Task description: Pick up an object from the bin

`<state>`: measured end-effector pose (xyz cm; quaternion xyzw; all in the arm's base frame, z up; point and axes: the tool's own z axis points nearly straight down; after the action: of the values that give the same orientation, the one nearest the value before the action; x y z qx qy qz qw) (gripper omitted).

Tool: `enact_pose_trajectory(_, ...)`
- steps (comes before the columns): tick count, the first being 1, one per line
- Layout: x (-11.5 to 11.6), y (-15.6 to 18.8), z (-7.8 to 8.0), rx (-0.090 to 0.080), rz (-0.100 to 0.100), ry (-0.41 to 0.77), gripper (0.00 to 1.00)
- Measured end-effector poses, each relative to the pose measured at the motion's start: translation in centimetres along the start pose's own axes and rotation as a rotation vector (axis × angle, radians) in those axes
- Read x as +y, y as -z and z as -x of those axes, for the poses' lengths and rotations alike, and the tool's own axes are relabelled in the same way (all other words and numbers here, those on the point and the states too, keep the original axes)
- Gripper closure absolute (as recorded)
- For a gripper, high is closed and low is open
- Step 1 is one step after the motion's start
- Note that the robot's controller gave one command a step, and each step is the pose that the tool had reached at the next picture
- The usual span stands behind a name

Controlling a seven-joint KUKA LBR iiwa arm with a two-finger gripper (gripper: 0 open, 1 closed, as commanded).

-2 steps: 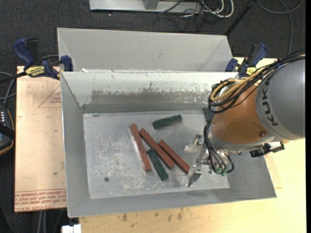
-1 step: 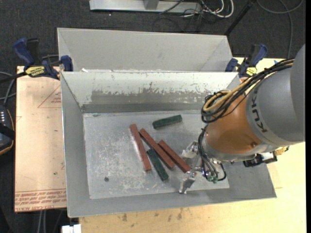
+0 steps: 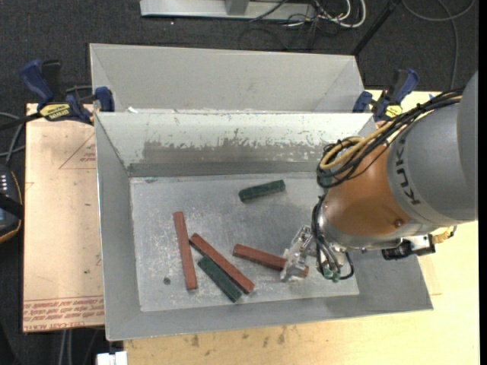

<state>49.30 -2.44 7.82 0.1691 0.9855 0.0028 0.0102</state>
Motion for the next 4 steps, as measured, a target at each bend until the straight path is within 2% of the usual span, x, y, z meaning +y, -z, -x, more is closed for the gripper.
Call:
enact_pose_trajectory(2, 0.0, 0.3, 0.0, 0.002, -0.001, 0.000, 1.00)
enact_pose_trajectory(3, -0.1, 1.1, -0.2, 0.012, -0.006, 0.001, 1.00)
enact_pose_trajectory(4, -0.1, 1.8, -0.2, 0.016, -0.007, 0.000, 1.00)
